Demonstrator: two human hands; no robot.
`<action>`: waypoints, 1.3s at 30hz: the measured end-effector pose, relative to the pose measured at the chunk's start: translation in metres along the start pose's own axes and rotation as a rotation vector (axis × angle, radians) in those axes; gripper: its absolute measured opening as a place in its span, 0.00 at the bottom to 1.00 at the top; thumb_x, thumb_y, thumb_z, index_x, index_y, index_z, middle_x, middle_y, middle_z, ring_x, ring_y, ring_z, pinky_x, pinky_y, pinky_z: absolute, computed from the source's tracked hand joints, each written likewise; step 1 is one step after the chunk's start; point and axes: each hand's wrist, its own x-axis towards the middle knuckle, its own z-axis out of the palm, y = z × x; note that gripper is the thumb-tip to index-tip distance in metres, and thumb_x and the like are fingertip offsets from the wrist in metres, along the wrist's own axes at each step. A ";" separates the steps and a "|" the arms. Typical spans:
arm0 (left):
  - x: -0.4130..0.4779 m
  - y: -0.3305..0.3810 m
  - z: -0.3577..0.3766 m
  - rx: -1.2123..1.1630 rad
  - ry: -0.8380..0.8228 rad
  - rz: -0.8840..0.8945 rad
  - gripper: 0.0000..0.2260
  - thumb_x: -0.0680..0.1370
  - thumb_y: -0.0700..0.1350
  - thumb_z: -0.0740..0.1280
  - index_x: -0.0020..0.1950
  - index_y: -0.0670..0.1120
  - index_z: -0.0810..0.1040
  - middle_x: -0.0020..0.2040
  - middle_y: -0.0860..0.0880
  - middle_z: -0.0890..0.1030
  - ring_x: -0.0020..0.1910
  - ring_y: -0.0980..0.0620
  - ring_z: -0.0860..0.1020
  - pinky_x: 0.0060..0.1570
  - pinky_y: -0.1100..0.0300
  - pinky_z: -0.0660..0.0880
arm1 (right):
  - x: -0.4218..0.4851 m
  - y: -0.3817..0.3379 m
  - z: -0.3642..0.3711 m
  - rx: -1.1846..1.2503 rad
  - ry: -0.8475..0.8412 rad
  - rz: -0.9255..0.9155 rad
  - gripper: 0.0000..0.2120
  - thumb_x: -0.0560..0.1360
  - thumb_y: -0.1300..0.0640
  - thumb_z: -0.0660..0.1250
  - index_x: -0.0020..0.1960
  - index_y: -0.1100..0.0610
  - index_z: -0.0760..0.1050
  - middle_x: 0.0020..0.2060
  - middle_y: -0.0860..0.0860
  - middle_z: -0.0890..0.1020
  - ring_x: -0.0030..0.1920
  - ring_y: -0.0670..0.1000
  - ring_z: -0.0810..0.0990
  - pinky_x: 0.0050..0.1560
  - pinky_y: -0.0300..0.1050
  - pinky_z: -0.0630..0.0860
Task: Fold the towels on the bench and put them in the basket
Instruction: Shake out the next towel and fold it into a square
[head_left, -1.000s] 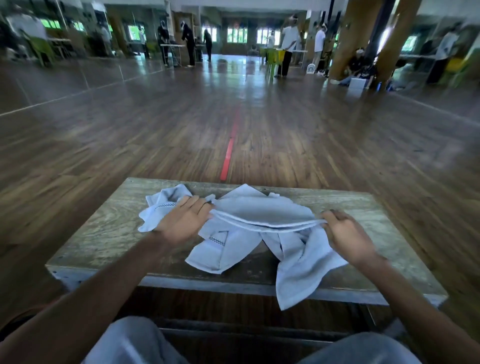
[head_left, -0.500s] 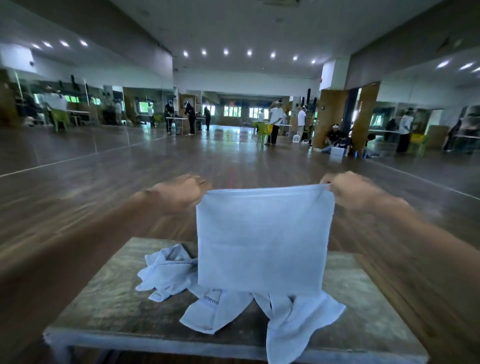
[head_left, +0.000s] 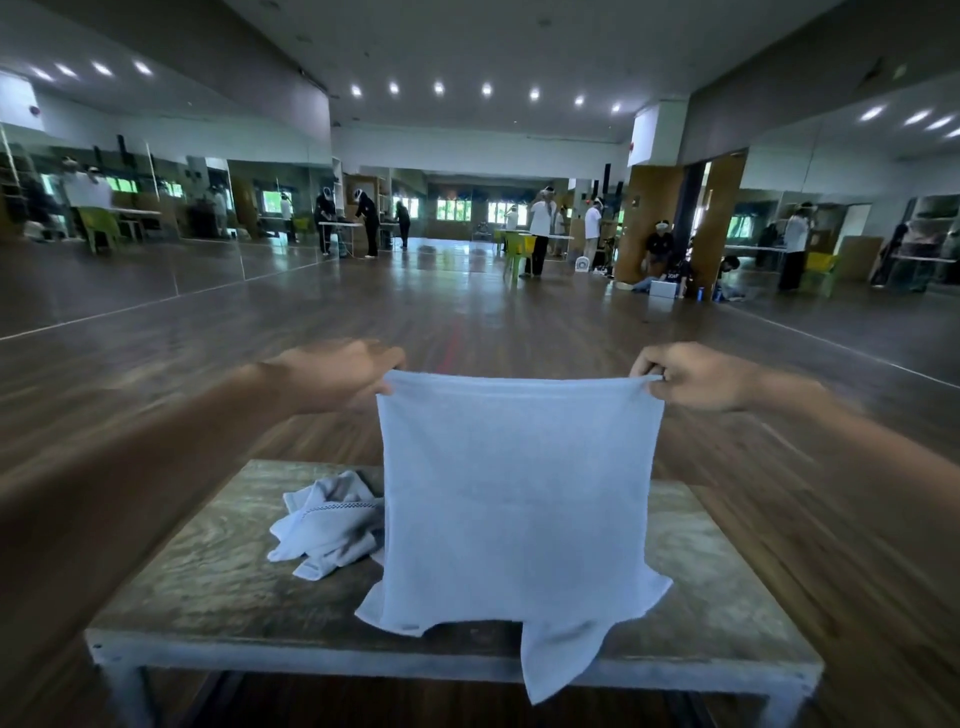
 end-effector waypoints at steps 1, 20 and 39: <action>-0.001 0.005 -0.003 -0.032 0.003 0.013 0.15 0.74 0.58 0.53 0.54 0.54 0.70 0.49 0.48 0.78 0.48 0.45 0.77 0.49 0.47 0.75 | -0.001 0.001 0.001 0.011 -0.030 0.006 0.07 0.77 0.64 0.60 0.50 0.55 0.75 0.47 0.54 0.80 0.49 0.55 0.78 0.49 0.51 0.73; 0.030 -0.023 0.038 -0.536 -0.143 -0.251 0.02 0.76 0.43 0.69 0.47 0.46 0.78 0.44 0.44 0.83 0.35 0.56 0.79 0.44 0.59 0.72 | 0.051 0.007 0.027 0.093 -0.246 0.045 0.09 0.80 0.63 0.58 0.51 0.57 0.77 0.40 0.55 0.83 0.40 0.49 0.81 0.46 0.44 0.73; -0.067 0.047 0.295 -0.280 0.157 -0.262 0.07 0.72 0.47 0.65 0.46 0.49 0.81 0.45 0.50 0.82 0.46 0.47 0.80 0.45 0.56 0.72 | -0.020 0.081 0.312 -0.068 0.241 -0.251 0.07 0.69 0.59 0.63 0.42 0.56 0.79 0.39 0.49 0.83 0.39 0.47 0.77 0.38 0.39 0.69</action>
